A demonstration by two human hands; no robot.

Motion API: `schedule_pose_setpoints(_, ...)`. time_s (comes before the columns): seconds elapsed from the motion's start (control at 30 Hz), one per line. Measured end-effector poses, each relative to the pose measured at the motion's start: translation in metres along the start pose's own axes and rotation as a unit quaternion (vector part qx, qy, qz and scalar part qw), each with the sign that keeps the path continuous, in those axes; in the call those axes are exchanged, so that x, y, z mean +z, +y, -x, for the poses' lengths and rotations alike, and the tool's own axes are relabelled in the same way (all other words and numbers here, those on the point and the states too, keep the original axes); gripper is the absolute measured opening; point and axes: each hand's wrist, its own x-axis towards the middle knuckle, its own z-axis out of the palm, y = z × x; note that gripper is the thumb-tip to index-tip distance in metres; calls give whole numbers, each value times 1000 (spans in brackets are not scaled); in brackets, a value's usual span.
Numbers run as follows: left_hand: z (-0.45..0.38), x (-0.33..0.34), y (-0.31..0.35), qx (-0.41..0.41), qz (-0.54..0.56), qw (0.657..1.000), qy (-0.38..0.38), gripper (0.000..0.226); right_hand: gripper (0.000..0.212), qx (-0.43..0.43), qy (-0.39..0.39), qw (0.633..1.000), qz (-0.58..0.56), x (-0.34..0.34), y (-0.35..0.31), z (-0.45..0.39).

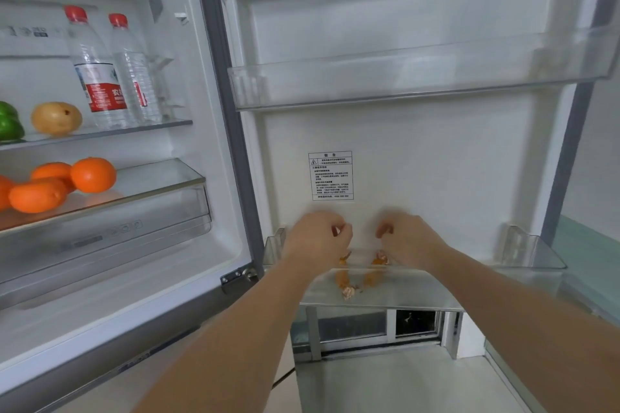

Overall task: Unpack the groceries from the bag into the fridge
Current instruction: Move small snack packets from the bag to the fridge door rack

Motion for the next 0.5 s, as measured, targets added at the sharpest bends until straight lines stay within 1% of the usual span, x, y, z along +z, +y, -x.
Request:
schedule_pose_setpoints(0.07, 6, -5, 5, -4, 1, 1000, -23, 24, 26, -33, 74, 997, -4, -2, -4, 8)
schedule_pose_setpoints(0.13, 12, -13, 9, -7, -3, 999, -38, 19, 22, -68, 122, 990, -23, -7, -7, 16)
schedule_pose_setpoints(0.2, 16, -23, 15, -2, -12, 999, -50, 20, 18, -95, 134, 986, -19, -15, -8, 24)
schedule_pose_setpoints(0.33, 19, -34, 31, 14, -22, 998, -62, 28, 15, -134, 134, 982, 24, -32, -1, 41)
schedule_pose_setpoints(0.43, 18, -27, 44, 57, -22, 996, -70, 31, 20, -142, 157, 974, 84, -47, 6, 59)
schedule_pose_setpoints(0.5, 13, -19, 56, 94, -5, 993, -64, 32, 22, -127, 175, 969, 120, -61, 13, 73)
